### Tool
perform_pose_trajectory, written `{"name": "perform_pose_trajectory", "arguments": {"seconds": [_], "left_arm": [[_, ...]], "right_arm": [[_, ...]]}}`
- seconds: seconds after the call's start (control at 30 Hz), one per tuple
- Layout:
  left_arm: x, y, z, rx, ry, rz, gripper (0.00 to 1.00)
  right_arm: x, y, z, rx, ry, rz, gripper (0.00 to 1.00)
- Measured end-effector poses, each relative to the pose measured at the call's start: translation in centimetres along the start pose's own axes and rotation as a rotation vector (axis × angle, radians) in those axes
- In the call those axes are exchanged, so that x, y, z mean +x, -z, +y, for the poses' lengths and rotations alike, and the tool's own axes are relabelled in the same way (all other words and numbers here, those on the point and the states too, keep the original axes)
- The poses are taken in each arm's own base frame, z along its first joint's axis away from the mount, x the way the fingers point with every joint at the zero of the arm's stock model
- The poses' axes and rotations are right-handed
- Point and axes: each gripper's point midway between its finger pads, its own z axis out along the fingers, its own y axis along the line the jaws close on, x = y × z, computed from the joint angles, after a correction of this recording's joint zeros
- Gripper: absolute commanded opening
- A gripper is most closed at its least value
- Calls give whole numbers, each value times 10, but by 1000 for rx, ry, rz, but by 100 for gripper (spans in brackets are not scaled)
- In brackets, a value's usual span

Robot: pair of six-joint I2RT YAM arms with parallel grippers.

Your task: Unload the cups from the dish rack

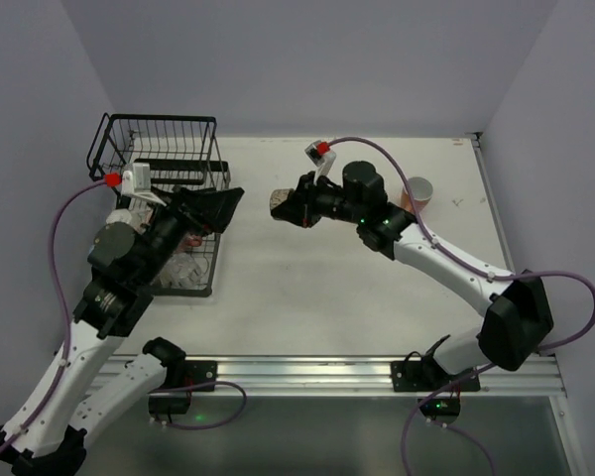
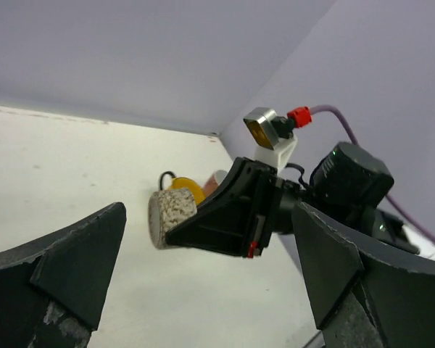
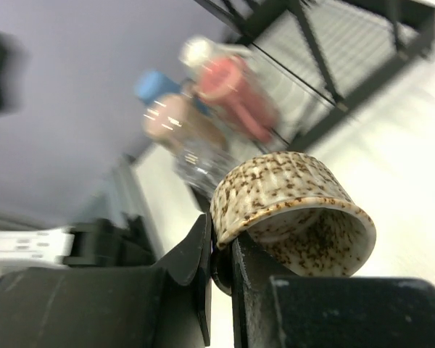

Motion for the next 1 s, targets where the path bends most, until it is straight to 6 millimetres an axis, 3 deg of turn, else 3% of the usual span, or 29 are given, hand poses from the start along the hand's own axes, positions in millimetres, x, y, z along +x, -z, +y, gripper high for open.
{"name": "perform_pose_trajectory", "arguments": {"seconds": [0.17,0.3,0.43,0.53,0.7,0.8,0.9,0.93,1.0], "left_arm": [[-5,44,24,-95,-184,-27,100],[21,67,68,-223,-282,28,100],[49,82,114,-364,-346,108,100],[61,90,136,-431,-380,132,100],[63,95,150,-486,-410,140,100],[62,95,153,-506,-415,136,100],[61,95,157,-529,-419,131,100],[60,95,158,-538,-421,131,100],[61,95,163,-562,-424,136,100]], "right_arm": [[30,-25,-74,265,42,178,0],[61,-38,-145,475,60,328,0],[92,-33,-211,636,63,458,0],[108,-19,-247,717,34,535,0],[111,-6,-289,813,21,589,0],[108,-6,-296,837,43,598,1],[110,-2,-297,861,56,624,15],[111,-1,-298,866,58,630,28],[113,0,-302,885,64,643,38]]}}
